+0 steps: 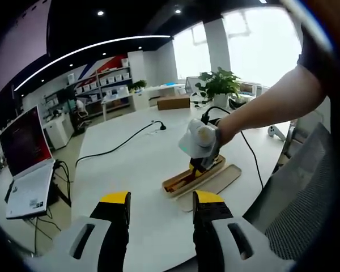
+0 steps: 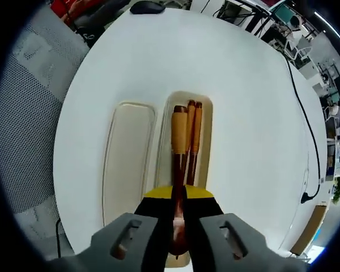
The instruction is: Arrange the utensils inside the cutlery case until each visible utensil rests in its matching compartment.
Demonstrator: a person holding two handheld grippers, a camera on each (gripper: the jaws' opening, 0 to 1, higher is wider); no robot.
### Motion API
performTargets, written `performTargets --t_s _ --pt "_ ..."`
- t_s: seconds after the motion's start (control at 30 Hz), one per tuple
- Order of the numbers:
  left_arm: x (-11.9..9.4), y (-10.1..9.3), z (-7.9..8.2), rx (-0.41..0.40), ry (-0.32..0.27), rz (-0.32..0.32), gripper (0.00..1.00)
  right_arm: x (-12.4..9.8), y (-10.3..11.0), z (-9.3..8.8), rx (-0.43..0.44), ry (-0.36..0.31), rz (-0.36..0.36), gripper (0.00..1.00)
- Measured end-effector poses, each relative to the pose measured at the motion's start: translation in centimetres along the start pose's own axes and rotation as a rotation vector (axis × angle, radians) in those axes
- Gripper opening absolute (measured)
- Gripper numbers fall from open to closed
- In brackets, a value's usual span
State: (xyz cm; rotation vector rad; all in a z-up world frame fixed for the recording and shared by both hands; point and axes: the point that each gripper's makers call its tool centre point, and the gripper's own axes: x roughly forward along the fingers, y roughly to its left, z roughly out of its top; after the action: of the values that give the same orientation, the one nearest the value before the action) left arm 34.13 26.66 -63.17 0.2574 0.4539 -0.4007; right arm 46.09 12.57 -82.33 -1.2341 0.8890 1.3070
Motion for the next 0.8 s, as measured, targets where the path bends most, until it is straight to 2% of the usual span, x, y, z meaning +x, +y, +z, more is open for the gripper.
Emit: performTargets --t_s 0.4,0.8 --pt "0.0 0.0 0.1 -0.003 -0.004 -0.003 0.45 -0.3 -0.1 0.0 0.011 -0.01 -0.006 0.06" --pt "0.0 0.0 0.1 0.002 -0.002 0.0 0.45 -2.3 -0.7 -0.5 0.047 -0.041 -0.046 0.06"
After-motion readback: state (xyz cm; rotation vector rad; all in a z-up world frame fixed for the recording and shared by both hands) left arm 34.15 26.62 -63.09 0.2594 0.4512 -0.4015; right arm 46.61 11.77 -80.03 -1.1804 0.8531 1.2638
